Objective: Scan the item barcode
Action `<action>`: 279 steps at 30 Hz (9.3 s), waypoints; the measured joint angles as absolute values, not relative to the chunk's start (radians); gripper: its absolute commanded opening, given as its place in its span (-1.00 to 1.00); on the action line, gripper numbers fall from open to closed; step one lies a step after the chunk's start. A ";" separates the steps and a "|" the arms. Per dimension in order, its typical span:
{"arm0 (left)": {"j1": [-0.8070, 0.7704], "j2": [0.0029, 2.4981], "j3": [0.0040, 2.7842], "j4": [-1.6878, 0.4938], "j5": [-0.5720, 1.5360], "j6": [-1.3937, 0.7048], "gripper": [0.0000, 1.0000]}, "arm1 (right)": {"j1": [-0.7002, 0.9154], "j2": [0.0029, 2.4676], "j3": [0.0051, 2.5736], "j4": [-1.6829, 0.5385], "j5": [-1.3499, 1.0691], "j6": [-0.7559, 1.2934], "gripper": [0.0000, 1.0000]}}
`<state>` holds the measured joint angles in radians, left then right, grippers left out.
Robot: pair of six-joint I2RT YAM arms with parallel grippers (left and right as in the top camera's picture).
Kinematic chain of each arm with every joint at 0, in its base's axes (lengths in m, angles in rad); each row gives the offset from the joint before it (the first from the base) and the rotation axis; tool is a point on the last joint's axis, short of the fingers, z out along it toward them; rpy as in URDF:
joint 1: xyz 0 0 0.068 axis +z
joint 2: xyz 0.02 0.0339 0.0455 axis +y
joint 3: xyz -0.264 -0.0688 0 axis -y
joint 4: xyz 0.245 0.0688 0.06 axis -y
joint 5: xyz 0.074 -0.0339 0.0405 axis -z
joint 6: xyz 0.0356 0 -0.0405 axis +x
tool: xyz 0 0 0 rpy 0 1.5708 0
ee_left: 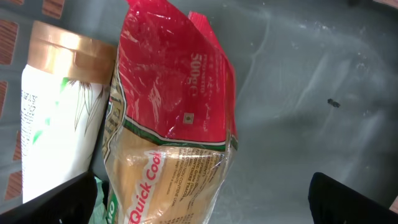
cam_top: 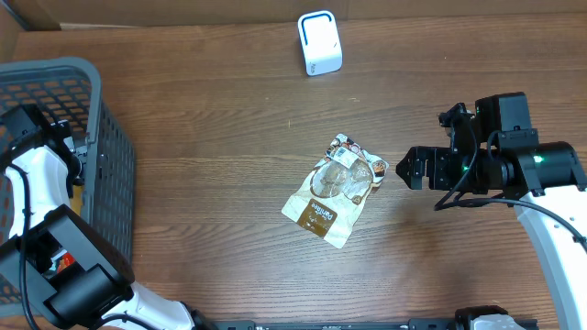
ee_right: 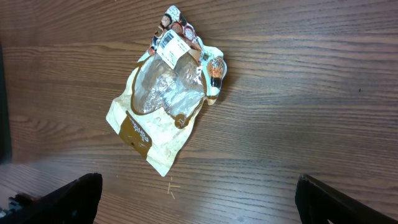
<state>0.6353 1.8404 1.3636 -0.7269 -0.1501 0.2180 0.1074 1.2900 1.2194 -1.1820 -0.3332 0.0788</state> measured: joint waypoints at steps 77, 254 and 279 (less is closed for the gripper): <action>0.656 1.363 1.842 -1.210 0.092 0.028 -0.92 | 0.107 1.290 1.219 -1.182 -0.333 0.078 1.00; 0.449 1.740 1.962 -1.454 0.110 -0.019 0.22 | 0.107 1.290 1.220 -1.182 -0.333 0.078 1.00; 0.479 1.652 2.123 -1.462 0.110 -0.025 0.45 | 0.107 1.290 1.219 -1.181 -0.333 0.078 1.00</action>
<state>0.4789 1.6516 2.1231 -1.4620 0.1104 -0.0246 0.1074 1.2900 1.2194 -1.1812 -0.3332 0.0780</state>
